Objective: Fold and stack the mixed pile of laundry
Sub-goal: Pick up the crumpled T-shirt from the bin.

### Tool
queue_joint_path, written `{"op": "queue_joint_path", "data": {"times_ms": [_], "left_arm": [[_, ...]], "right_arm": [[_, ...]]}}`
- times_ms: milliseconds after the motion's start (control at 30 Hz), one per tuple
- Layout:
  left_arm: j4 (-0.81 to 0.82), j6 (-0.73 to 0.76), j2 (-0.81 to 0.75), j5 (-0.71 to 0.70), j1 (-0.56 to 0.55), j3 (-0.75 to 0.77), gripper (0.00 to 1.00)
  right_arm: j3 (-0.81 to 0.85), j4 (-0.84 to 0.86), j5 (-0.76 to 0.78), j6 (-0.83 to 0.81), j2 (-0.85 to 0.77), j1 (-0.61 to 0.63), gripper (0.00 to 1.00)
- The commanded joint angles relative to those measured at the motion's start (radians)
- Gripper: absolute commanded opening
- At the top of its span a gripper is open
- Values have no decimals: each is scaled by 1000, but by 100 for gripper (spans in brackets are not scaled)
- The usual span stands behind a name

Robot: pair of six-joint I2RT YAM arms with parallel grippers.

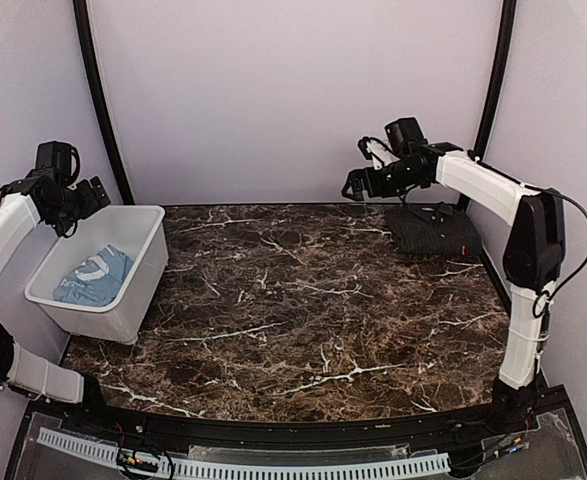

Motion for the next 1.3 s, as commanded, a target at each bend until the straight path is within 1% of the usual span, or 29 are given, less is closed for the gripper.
{"op": "queue_joint_path", "data": {"times_ms": [0, 100, 167, 300, 433, 500, 600, 667, 733, 767, 833, 900, 967, 1067, 1100, 1167, 1233, 1267], "left_arm": [[-89, -95, 31, -31, 73, -93, 99], [-112, -172, 91, -103, 87, -115, 99], [-148, -231, 181, -128, 106, -110, 99], [-187, -322, 312, -180, 127, -105, 99], [-164, -364, 412, -131, 135, -110, 99], [-136, -371, 450, -111, 135, -118, 97], [-113, -374, 502, -99, 135, -120, 86], [-87, -367, 535, -79, 135, -128, 76], [-52, -348, 545, -50, 138, -137, 54], [-30, -343, 546, -39, 139, -143, 31], [-5, -326, 535, -12, 139, -149, 7], [21, -304, 478, 6, 130, -167, 1], [21, -288, 384, -52, 106, -173, 0], [0, -238, 209, -96, 73, -149, 0], [3, -205, 175, -89, 69, -134, 0], [46, -143, 40, -39, 56, -122, 0], [88, -75, -33, -11, 27, -92, 0], [98, -51, -46, -9, -1, -53, 0]], "right_arm": [[-117, 86, -52, 14, -81, 3, 99], [-171, 105, -54, 13, -135, 16, 99], [-194, 107, -48, 6, -166, 25, 99], [-237, 115, -52, 5, -205, 31, 99], [-276, 123, -52, 8, -221, 33, 99], [-291, 131, -53, 10, -223, 33, 99], [-303, 134, -49, 12, -225, 33, 99], [-301, 135, -47, 13, -223, 33, 99], [-296, 134, -53, 12, -219, 32, 99], [-293, 134, -56, 11, -218, 32, 99], [-288, 126, -64, 11, -219, 32, 98], [-295, 122, -70, 13, -229, 34, 98], [-306, 124, -70, 14, -241, 35, 98], [-329, 135, -79, 21, -259, 34, 98], [-334, 135, -85, 23, -261, 34, 98], [-343, 138, -99, 29, -261, 36, 98], [-349, 139, -104, 34, -262, 37, 98], [-348, 138, -105, 37, -262, 38, 98]]}}
